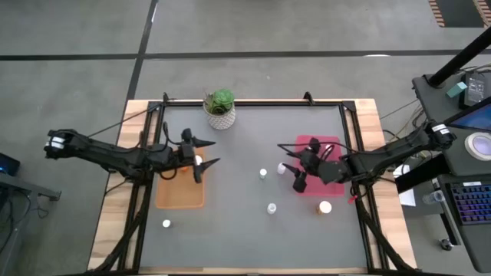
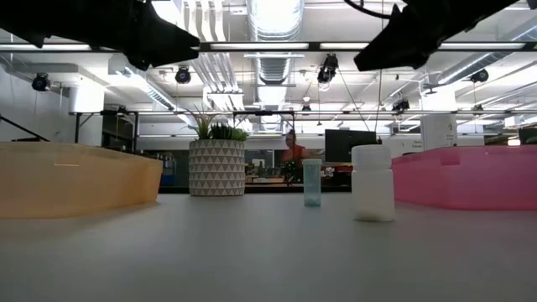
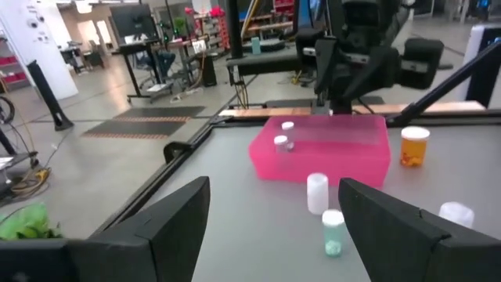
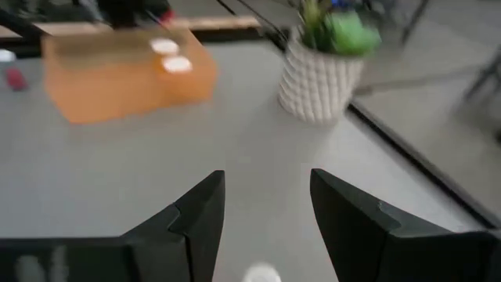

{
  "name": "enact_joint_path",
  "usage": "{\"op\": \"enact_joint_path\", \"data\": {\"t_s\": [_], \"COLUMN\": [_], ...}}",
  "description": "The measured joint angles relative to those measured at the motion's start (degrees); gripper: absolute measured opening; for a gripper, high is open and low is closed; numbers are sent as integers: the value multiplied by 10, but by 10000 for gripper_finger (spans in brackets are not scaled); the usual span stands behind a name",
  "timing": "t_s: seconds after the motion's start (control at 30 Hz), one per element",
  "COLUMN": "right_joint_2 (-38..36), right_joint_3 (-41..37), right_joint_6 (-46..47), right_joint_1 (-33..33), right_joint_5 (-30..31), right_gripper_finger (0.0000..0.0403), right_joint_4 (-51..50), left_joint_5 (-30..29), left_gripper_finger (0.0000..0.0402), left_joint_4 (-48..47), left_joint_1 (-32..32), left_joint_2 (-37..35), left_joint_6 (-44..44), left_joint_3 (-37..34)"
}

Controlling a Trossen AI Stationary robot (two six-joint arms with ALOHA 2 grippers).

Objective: Pick and place medicine bottles into bin by pill shape (circle, oval)
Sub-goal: Put the blue capsule bottle into the orange bin

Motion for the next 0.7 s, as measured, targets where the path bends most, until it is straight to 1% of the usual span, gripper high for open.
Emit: {"op": "enact_joint_path", "data": {"t_s": [0.2, 0.43, 0.53, 0.7], "right_joint_2": [0, -2, -12, -48], "right_joint_3": [-41, -79, -80, -81], "right_joint_6": [-114, -219, -246, -278], "right_joint_1": [0, 0, 0, 0], "right_joint_5": [-42, -45, -61, -94], "right_gripper_finger": [172, 169, 169, 169], "right_joint_4": [137, 264, 272, 276], "left_joint_5": [0, 3, 3, 3], "left_gripper_finger": [267, 267, 267, 267], "left_joint_4": [59, 66, 65, 65], "left_joint_1": [-6, -16, -18, -22], "left_joint_2": [34, 65, 78, 105], "left_joint_6": [-1, -13, -29, -30], "left_joint_3": [8, 42, 58, 83]}}
